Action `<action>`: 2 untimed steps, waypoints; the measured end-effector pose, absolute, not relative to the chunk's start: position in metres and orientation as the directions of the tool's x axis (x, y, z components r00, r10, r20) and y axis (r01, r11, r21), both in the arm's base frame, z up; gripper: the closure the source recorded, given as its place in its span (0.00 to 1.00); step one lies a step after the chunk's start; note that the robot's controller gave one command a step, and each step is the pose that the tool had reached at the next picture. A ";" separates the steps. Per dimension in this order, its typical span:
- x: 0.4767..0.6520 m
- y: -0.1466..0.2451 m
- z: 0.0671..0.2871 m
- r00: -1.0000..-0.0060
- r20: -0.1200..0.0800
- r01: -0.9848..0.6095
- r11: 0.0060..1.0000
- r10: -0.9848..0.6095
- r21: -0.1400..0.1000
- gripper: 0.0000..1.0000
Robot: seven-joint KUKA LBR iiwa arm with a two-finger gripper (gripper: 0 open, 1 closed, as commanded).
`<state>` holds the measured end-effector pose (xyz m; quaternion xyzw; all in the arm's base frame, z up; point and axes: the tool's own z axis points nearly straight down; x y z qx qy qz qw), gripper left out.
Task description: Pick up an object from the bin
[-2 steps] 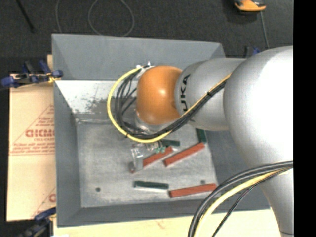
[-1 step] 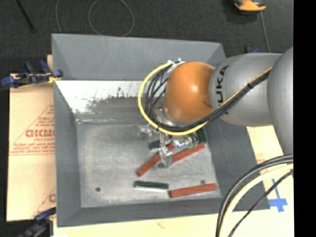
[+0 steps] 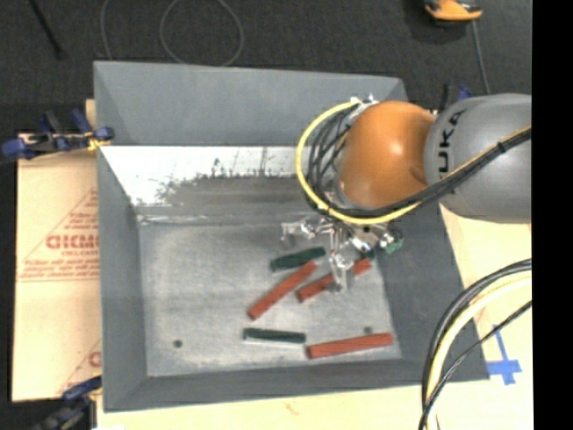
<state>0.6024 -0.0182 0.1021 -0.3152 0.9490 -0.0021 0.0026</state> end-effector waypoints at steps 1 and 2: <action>0.605 0.006 0.070 -0.796 -0.001 -0.605 0.796 -0.605 0.000 0.00; 0.570 0.020 0.072 -0.849 -0.004 -0.528 0.849 -0.528 -0.001 0.00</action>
Offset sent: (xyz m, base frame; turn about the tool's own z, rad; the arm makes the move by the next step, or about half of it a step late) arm 0.0016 0.0244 -0.0321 -0.0063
